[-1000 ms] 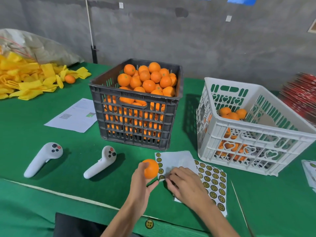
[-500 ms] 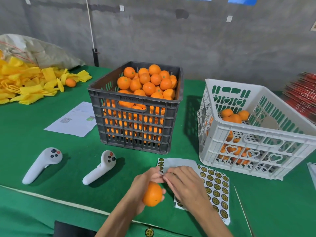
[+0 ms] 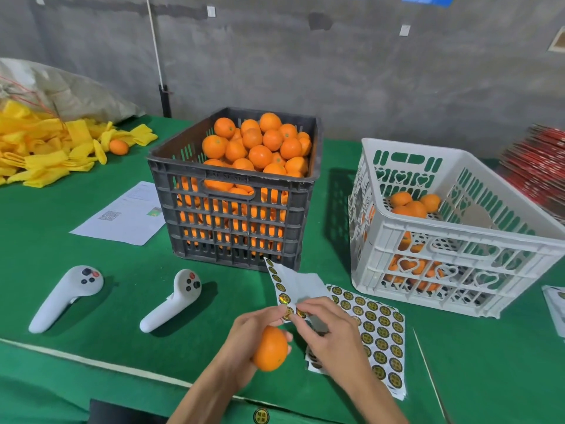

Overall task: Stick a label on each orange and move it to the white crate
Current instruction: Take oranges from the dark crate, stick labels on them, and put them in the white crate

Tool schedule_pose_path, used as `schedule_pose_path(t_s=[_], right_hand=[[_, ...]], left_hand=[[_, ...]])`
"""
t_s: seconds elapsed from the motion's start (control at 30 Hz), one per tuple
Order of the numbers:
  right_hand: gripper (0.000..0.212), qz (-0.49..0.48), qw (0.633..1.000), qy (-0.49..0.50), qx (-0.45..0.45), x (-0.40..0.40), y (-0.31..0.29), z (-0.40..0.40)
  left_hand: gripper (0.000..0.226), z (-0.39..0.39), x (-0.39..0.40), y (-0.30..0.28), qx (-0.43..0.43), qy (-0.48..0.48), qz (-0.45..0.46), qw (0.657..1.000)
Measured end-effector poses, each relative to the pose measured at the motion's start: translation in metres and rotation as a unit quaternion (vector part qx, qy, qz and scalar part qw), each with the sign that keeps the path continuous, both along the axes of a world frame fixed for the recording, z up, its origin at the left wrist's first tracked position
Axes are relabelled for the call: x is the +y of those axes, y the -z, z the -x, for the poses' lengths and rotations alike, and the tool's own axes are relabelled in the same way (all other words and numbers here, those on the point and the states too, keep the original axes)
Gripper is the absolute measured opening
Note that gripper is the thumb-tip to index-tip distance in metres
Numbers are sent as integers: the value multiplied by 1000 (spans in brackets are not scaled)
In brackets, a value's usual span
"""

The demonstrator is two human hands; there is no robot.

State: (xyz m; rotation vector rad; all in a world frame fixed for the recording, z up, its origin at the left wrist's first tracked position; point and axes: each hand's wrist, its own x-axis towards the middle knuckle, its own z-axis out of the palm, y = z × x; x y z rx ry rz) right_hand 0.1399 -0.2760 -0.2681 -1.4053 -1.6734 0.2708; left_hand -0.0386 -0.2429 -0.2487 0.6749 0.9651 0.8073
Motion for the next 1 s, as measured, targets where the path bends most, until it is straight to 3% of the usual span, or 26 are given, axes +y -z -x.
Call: schedule_pose_path(t_s=[0.23, 0.37, 0.47, 0.6, 0.7, 0.83, 0.9, 1.0], right_hand=[[14, 53, 994, 32, 95, -6, 0, 1], [15, 135, 967, 55, 207, -5, -1, 1], [18, 133, 957, 104, 235, -1, -4, -3], [16, 81, 979, 107, 155, 1, -15, 3], [10, -21, 997, 74, -1, 0, -22, 20], [7, -187, 969, 18, -159, 0, -29, 48], [10, -218, 959, 5, -182, -2, -30, 59], [23, -213, 970, -3, -115, -4, -35, 63]], left_hand=[[16, -9, -6, -4, 59, 27, -74, 995], [17, -9, -6, -1, 87, 27, -69, 993], [30, -6, -3, 6, 93, -16, -40, 995], [37, 1, 7, 10, 83, -138, 13, 987], [42, 3, 13, 8, 77, -244, 41, 966], [28, 3, 9, -19, 29, -322, 50, 945], [26, 3, 9, -31, 4, -343, 57, 938], [24, 2, 9, -49, -24, -352, 53, 934]])
